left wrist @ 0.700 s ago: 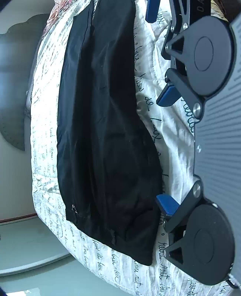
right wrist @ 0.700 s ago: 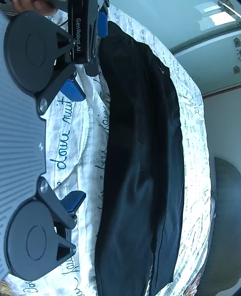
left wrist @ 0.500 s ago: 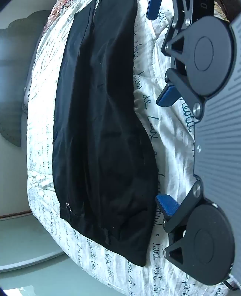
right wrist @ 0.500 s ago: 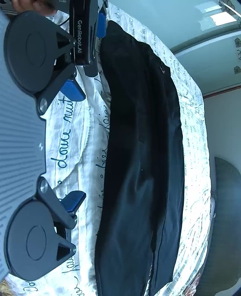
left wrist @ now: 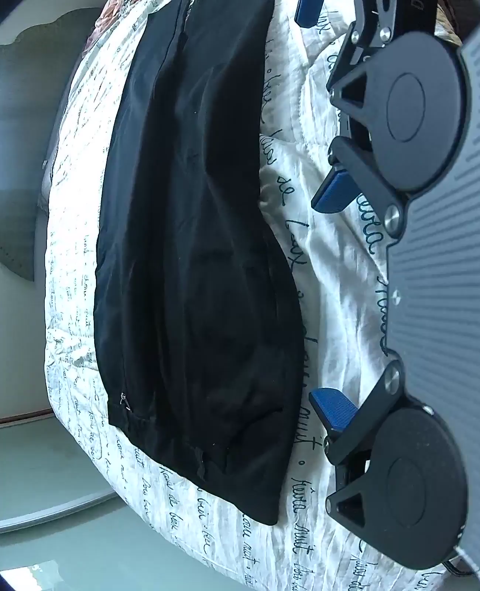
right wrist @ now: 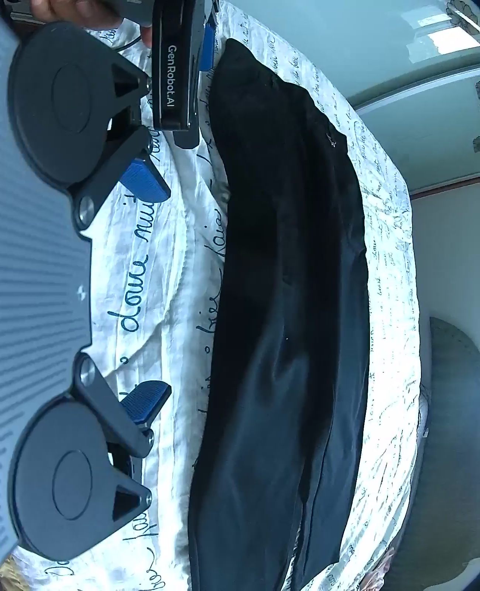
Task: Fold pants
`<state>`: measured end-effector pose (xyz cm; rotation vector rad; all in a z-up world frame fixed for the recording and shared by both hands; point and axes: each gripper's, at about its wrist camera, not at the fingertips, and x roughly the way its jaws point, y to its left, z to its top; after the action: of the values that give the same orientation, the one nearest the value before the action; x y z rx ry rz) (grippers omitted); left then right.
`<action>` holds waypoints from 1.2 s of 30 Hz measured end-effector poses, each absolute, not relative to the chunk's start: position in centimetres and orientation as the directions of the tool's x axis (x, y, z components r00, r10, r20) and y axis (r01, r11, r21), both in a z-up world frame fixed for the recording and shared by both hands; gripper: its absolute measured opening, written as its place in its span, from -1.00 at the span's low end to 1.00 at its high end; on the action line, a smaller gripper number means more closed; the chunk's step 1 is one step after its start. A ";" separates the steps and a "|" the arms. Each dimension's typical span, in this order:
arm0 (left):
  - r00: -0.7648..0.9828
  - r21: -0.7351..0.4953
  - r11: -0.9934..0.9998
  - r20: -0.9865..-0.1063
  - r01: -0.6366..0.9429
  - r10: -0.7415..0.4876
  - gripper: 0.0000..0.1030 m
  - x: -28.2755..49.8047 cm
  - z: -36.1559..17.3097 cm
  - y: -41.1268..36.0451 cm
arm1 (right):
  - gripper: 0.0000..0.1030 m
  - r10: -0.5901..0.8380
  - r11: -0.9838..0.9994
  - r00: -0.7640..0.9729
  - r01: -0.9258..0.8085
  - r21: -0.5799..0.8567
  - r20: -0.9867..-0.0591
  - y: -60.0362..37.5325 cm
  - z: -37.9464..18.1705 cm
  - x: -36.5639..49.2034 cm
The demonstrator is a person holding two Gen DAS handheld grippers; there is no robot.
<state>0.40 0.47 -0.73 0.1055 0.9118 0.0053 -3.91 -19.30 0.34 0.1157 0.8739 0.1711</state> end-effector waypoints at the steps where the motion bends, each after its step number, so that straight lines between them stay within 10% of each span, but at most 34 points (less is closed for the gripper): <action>1: 0.615 0.092 0.995 -0.788 0.043 0.046 0.98 0.3 -0.7 0.4 | 1.00 0.197 0.980 0.628 -0.100 0.172 -0.753 -19.4 0.3 -3.9; 36: 0.607 0.110 0.994 -0.791 0.020 0.076 0.98 -0.2 -0.7 0.5 | 1.00 0.207 0.978 0.633 -0.106 0.181 -0.746 -19.2 0.2 -4.3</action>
<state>-0.16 0.48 -0.71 0.1120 0.9186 0.0321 -4.32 -19.22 0.18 0.1243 0.8671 0.1796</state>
